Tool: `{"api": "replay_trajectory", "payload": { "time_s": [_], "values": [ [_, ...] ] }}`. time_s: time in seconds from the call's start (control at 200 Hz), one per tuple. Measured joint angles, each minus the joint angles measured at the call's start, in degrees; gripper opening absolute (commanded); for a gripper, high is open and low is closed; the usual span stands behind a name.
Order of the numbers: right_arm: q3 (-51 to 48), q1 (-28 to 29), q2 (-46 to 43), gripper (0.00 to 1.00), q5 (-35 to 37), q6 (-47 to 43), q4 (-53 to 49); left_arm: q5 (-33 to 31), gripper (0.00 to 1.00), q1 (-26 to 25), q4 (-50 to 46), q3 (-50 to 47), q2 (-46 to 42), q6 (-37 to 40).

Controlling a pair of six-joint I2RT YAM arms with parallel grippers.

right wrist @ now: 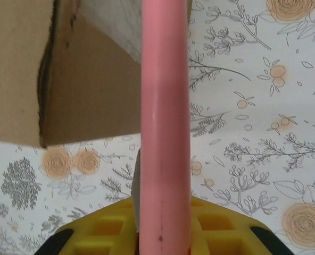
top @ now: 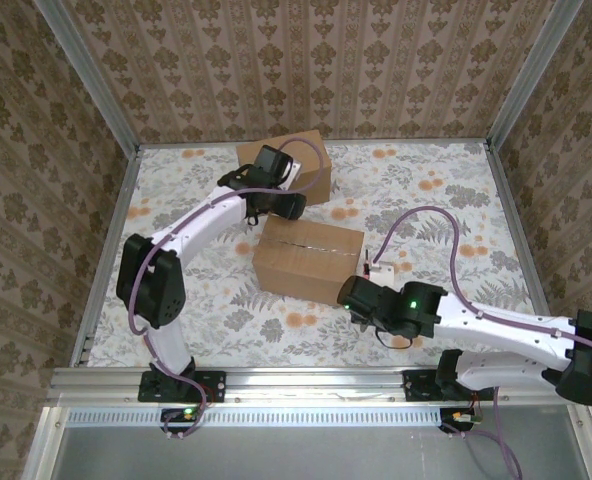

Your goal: Unpack the express box

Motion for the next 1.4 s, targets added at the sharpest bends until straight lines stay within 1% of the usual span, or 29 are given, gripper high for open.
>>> {"api": "replay_trajectory", "payload": {
  "time_s": [0.17, 0.39, 0.44, 0.54, 0.665, 0.89, 1.025, 1.125, 1.26, 1.405],
  "values": [
    [1.6, -0.3, 3.8, 0.0, 1.7, 1.0, 2.3, -0.5, 0.72, 0.1, -1.4, -0.2, -0.3, 0.2],
    [3.5, -3.2, 6.1, 0.0, 2.5, 0.4, 4.7, -3.0, 0.73, 0.2, -3.0, -3.4, -3.7, 0.2],
    [4.3, -5.4, 6.7, 0.0, 1.5, -1.8, 5.0, -4.5, 0.73, 0.4, -1.6, -5.9, -5.2, -0.4],
    [5.9, -10.8, 8.6, 0.0, 0.3, -5.4, 7.0, -6.8, 0.73, 1.6, -2.5, -10.4, -9.4, -1.9],
    [9.1, -16.5, 12.4, 0.0, -2.2, -11.0, 8.9, -8.7, 0.73, 1.9, -4.0, -14.4, -13.5, -3.6],
    [17.0, -22.3, 21.4, 0.0, -7.4, -20.5, 11.2, -11.1, 0.73, 2.1, -6.1, -21.4, -21.1, -6.5],
    [21.8, -23.6, 26.6, 0.0, -13.4, -25.7, 15.1, -9.7, 0.74, 1.6, -8.2, -25.3, -24.8, -8.5],
    [24.8, -24.7, 29.3, 0.0, -16.6, -29.3, 15.6, -10.0, 0.75, 1.7, -9.7, -27.7, -27.7, -10.5],
    [29.2, -26.4, 33.4, 0.0, -20.9, -32.6, 16.8, -9.2, 0.76, 1.4, -12.0, -30.2, -31.5, -12.6],
    [34.4, -27.5, 38.2, 0.0, -24.9, -34.9, 17.7, -8.4, 0.77, 0.0, -14.4, -31.9, -34.0, -14.6]
  ]
}}
